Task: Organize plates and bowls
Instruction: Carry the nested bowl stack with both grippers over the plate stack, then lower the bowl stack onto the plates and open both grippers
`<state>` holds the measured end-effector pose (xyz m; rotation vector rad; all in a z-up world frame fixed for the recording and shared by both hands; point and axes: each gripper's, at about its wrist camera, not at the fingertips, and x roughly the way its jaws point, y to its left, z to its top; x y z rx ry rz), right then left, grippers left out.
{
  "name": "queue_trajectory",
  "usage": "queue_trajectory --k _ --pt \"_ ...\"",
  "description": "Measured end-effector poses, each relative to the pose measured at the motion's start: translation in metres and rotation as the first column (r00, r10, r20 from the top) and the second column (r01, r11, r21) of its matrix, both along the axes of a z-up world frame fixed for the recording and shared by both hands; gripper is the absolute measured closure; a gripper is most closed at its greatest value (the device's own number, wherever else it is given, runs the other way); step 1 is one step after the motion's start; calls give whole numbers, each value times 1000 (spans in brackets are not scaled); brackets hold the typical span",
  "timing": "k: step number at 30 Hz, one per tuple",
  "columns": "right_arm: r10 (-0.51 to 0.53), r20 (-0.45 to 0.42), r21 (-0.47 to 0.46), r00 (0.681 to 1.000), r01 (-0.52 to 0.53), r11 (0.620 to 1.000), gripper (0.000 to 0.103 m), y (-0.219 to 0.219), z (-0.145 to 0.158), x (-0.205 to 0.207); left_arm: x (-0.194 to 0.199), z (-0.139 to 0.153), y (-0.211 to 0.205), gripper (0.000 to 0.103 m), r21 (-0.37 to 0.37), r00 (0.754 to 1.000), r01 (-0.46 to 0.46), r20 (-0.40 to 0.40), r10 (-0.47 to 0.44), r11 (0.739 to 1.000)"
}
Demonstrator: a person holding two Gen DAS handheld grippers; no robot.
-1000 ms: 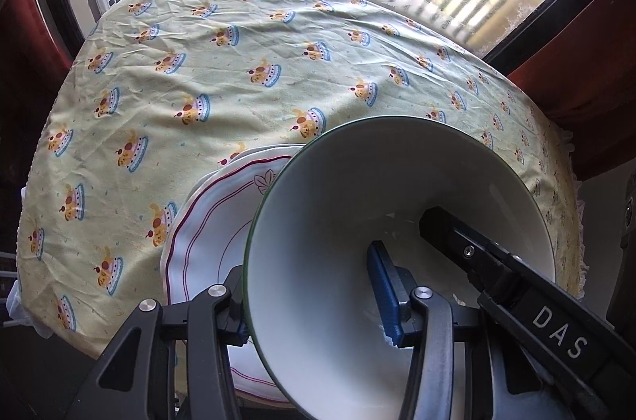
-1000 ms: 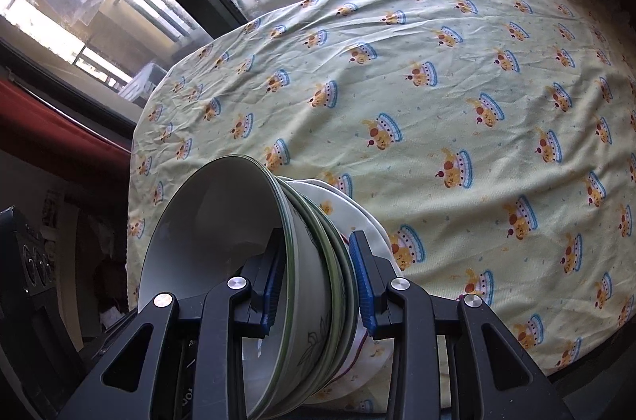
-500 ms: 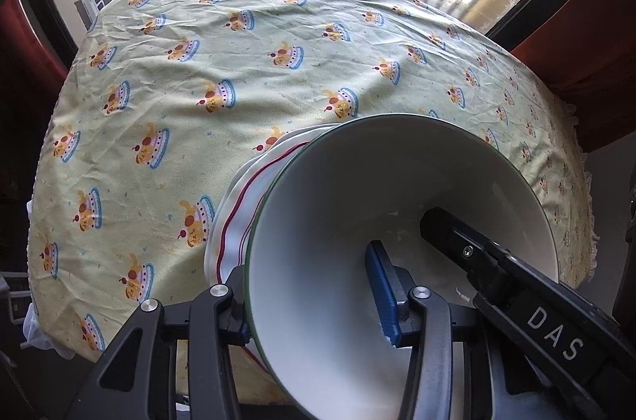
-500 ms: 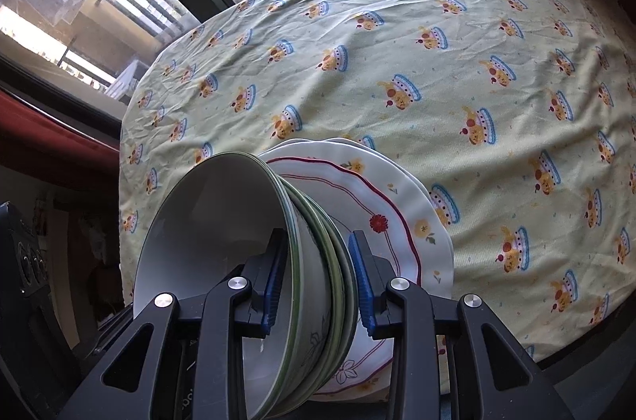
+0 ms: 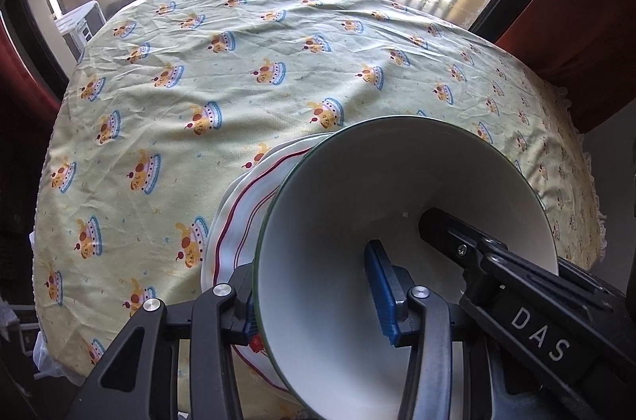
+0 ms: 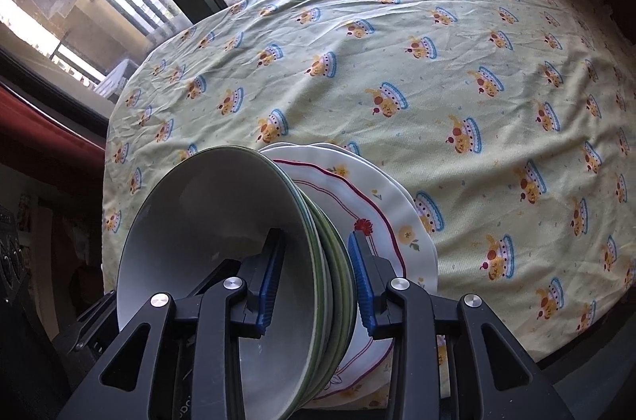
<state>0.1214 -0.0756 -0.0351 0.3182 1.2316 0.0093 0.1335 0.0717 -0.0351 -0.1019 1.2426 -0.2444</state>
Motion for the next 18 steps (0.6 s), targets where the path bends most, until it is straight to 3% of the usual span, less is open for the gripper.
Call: queue_trajectory --k 9,12,16,18 --pt "63 29 -73 998 -61 995 63 5 2 -6 -12 0 3 42 74 998 -56 47 53 996" --pt "85 44 -90 995 -81 993 55 4 5 -11 -21 6 3 42 98 995 -71 84 63 993" --pt "124 104 -128 987 -110 986 34 0 18 -21 -33 18 4 40 128 985 -109 148 90 986" --pt "132 126 -143 983 -114 983 33 -5 25 -27 -40 26 4 39 141 977 -131 187 104 981"
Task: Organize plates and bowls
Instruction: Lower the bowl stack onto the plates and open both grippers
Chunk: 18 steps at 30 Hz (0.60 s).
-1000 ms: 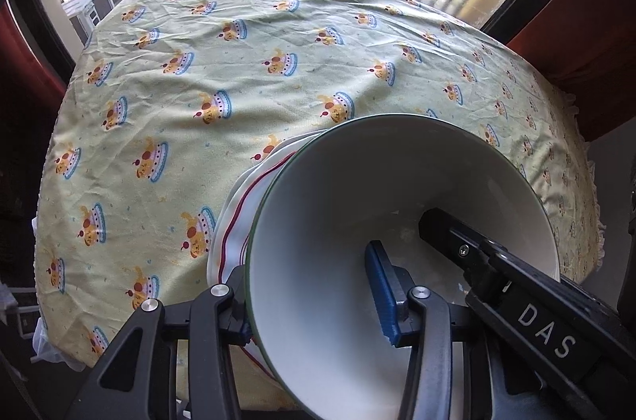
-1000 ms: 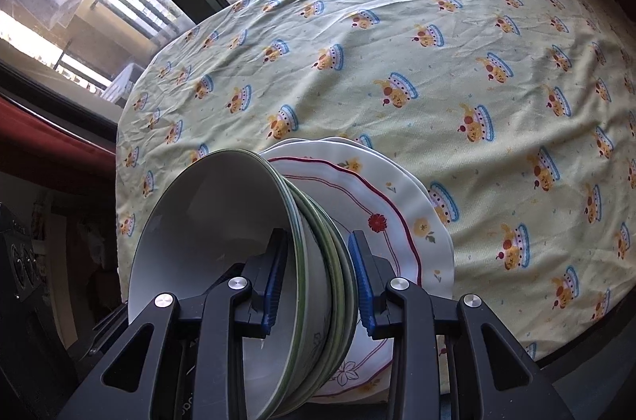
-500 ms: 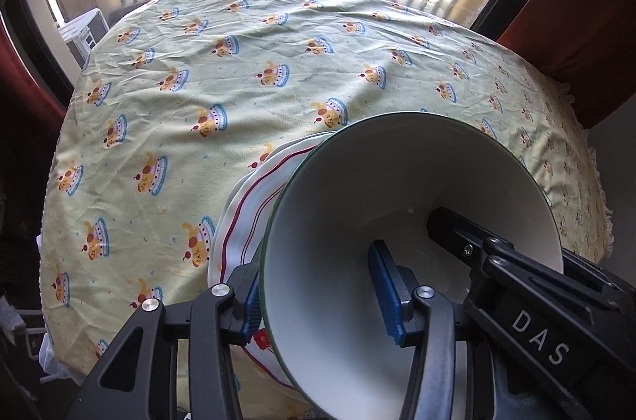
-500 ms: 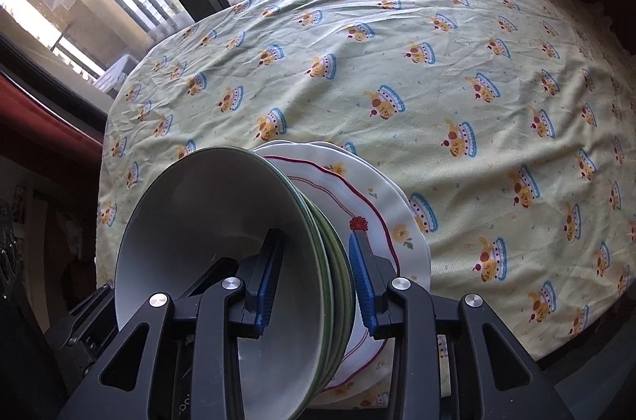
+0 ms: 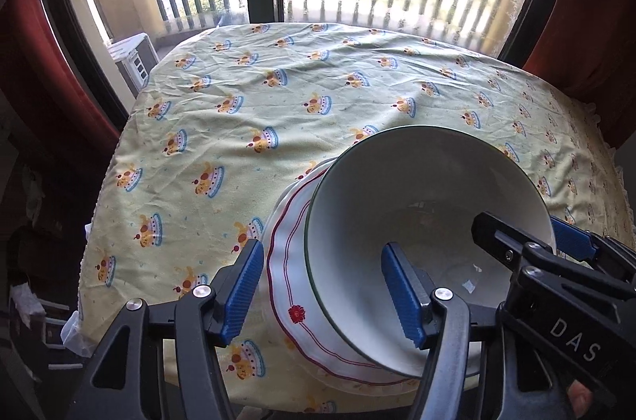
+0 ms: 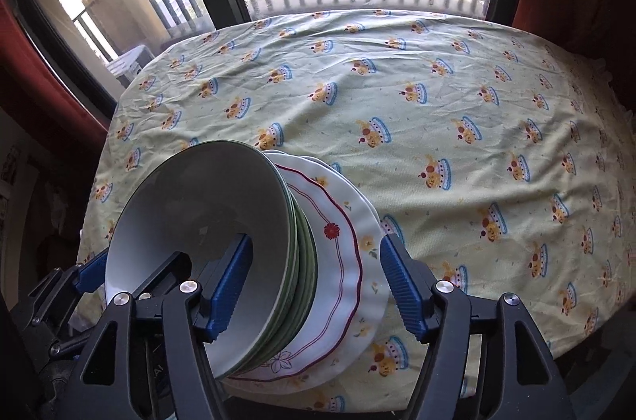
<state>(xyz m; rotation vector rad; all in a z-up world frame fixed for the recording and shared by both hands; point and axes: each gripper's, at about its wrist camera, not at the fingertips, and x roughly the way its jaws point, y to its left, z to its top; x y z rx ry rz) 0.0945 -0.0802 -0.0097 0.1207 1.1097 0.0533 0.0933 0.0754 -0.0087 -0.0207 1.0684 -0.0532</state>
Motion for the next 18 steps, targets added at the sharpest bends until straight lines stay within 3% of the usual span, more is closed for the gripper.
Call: queue_trajectory --k 9,15,18 --pt "-21 151 10 988 20 1000 21 -31 34 -42 -42 32 -7 24 0 989 -18 147 17 1000" --pt "-45 186 -13 982 48 999 21 -53 32 -74 -70 34 -5 13 -83 980 -53 187 68 995" --pt "-48 215 -49 976 60 997 21 -60 26 -92 -84 32 -8 9 -64 969 -60 236 74 996"
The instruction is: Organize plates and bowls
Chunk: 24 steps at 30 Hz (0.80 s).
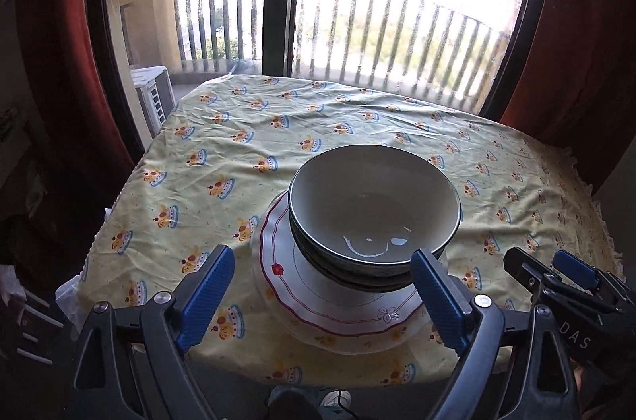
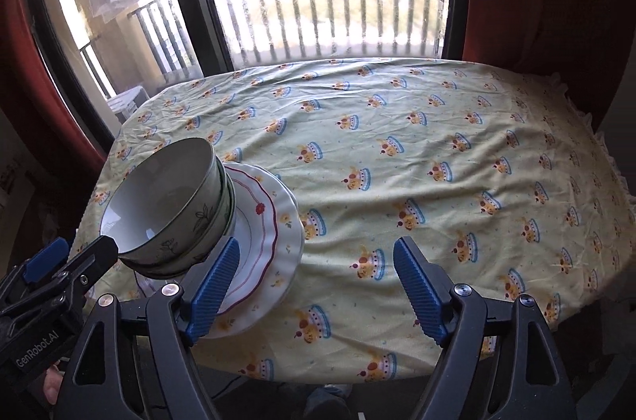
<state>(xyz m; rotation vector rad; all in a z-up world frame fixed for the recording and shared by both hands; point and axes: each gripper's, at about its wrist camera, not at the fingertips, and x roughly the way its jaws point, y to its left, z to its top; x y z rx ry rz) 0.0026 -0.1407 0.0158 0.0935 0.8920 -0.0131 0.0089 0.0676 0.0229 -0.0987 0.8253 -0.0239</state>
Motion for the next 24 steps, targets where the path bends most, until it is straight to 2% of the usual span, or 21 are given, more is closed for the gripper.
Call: queue_trajectory --k 2,8,13,18,24 --pt "-10 25 -22 1000 10 1000 21 -4 -4 -13 -10 -2 -3 3 27 999 0 36 -1 1000" --pt "-26 65 -24 998 27 999 21 -15 -16 -43 -31 -18 -9 3 41 998 9 65 -12 999" --pt "-47 105 -7 993 48 999 21 -27 -19 -55 -44 -24 -16 3 43 997 12 69 -15 999" --pt "-78 109 12 991 77 997 21 -36 -22 -59 -48 -21 -18 3 40 996 14 86 -17 999" --pt "-48 127 -10 991 49 999 21 -28 -18 -65 -51 -20 -23 3 49 995 13 97 -17 999"
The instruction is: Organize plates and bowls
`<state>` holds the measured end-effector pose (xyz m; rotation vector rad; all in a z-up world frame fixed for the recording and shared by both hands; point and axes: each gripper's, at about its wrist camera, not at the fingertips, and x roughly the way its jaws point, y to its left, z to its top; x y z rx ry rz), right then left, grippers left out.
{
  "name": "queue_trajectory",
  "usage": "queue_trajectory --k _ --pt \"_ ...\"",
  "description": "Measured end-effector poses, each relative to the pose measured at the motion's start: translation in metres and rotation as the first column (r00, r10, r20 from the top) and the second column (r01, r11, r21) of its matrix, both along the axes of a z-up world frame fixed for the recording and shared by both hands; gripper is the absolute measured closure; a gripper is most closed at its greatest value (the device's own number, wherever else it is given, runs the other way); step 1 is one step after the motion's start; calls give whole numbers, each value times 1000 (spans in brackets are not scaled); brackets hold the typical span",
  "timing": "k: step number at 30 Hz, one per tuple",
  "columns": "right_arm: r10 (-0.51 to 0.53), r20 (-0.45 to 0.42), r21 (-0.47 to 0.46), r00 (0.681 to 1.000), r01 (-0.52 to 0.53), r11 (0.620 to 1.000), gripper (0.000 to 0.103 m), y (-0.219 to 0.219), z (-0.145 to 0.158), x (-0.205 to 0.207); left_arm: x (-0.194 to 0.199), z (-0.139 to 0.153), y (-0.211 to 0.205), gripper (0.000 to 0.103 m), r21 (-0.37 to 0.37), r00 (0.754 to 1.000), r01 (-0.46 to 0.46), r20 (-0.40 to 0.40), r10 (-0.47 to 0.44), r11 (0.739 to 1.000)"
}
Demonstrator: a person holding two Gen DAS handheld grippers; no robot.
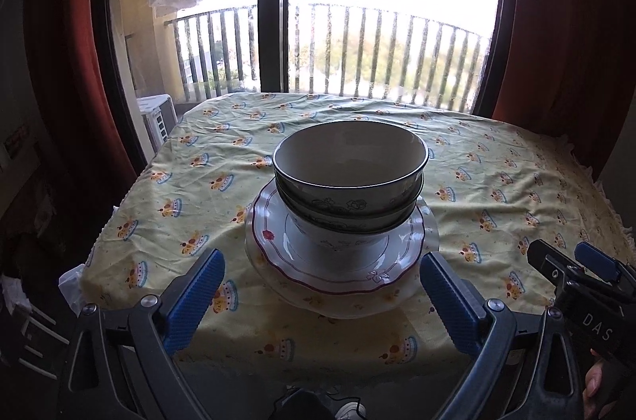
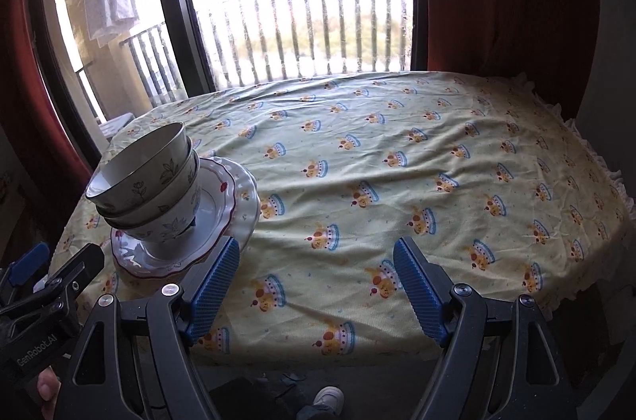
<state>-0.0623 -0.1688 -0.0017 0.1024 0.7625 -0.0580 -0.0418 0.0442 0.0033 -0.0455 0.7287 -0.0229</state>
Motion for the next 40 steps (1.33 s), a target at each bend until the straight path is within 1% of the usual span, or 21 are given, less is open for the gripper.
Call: queue_trajectory --k 4,8,13,15,28,40 --pt "32 -1 -49 999 -32 998 21 10 0 -3 3 -2 -6 3 -13 1000 25 -18 -25 1000" --pt "56 -6 -77 998 -56 995 21 15 0 -3 2 0 -12 4 -5 999 34 -2 -34 999" --pt "29 6 -47 1000 -28 998 20 5 1 -1 2 0 -17 4 15 999 40 1 -40 999" --pt "23 10 -40 1000 -23 999 19 4 2 -1 2 1 -16 4 8 999 40 6 -40 999" --pt "42 36 -50 998 -40 998 18 13 7 1 2 3 -9 3 -4 1000 22 14 -22 1000" --pt "32 38 -10 999 -31 999 18 1 7 5 10 2 -20 2 9 999 41 15 -41 999"
